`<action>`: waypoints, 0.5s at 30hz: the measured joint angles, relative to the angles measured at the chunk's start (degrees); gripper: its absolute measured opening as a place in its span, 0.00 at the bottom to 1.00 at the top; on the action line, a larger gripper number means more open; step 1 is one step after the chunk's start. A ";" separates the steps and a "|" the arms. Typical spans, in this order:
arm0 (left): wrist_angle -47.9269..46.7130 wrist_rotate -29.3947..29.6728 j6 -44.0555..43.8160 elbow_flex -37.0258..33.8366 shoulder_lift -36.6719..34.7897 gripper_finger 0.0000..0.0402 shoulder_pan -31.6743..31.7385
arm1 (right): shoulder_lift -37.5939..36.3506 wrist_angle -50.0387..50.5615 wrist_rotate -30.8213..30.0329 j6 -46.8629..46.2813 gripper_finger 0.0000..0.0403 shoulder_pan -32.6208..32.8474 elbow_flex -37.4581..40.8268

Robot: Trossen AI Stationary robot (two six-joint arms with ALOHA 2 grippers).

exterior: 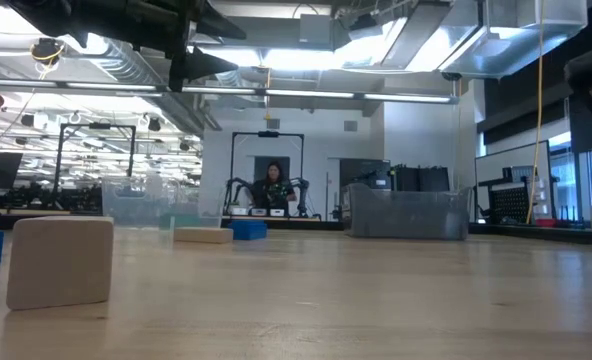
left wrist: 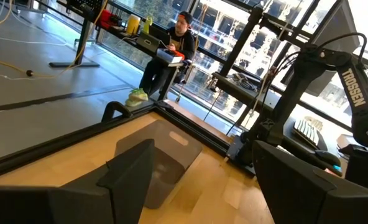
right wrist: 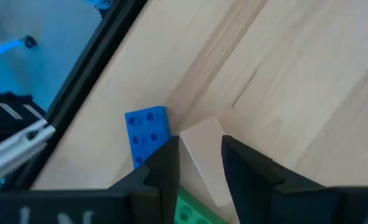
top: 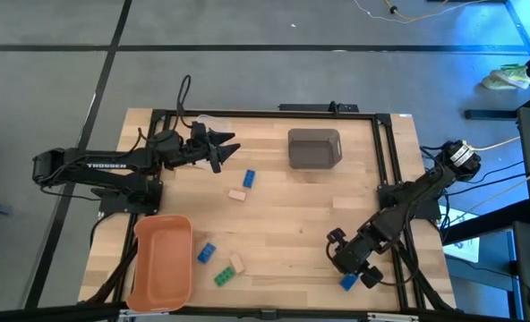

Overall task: Sort & place blocks by color
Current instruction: Put the bottom right brown block into the black bin

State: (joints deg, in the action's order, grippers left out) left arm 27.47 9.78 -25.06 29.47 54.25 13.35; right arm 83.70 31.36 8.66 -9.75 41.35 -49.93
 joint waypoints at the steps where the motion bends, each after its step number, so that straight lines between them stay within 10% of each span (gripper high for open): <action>1: 0.00 0.00 0.00 0.00 0.01 0.65 0.01 | 0.00 0.17 0.02 0.99 0.30 -0.18 0.00; 15: 0.01 0.00 -0.13 0.00 0.01 0.65 0.01 | 0.00 0.33 -5.56 4.93 0.69 -0.20 0.00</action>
State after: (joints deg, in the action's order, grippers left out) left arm 27.49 9.78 -25.19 29.47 54.26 13.37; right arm 83.70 31.69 3.10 -4.82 41.15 -49.93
